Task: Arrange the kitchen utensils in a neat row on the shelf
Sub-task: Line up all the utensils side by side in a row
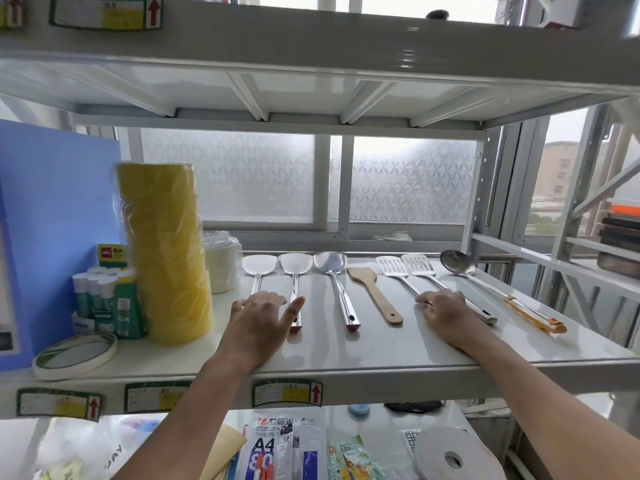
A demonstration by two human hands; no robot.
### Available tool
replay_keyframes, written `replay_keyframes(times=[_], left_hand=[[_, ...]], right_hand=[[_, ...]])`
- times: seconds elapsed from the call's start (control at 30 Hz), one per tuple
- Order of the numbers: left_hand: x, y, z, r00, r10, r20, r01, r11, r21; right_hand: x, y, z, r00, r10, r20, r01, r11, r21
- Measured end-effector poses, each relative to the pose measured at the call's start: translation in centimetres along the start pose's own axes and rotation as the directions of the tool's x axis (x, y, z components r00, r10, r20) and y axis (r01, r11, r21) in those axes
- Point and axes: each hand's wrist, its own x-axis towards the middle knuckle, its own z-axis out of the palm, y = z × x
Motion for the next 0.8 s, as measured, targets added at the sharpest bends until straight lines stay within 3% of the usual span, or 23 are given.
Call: replay_keyframes(times=[0.23, 0.8], left_hand=[[0.0, 0.2, -0.3, 1.0, -0.002, 0.007, 0.002, 1.0, -0.011], [-0.1, 0.1, -0.4, 1.0, -0.003, 0.008, 0.004, 1.0, -0.003]], right_hand=[[-0.1, -0.6, -0.3, 0.998, -0.019, 0.054, 0.021, 0.999, -0.043], [-0.1, -0.7, -0.2, 0.999, -0.032, 0.033, 0.032, 0.999, 0.003]])
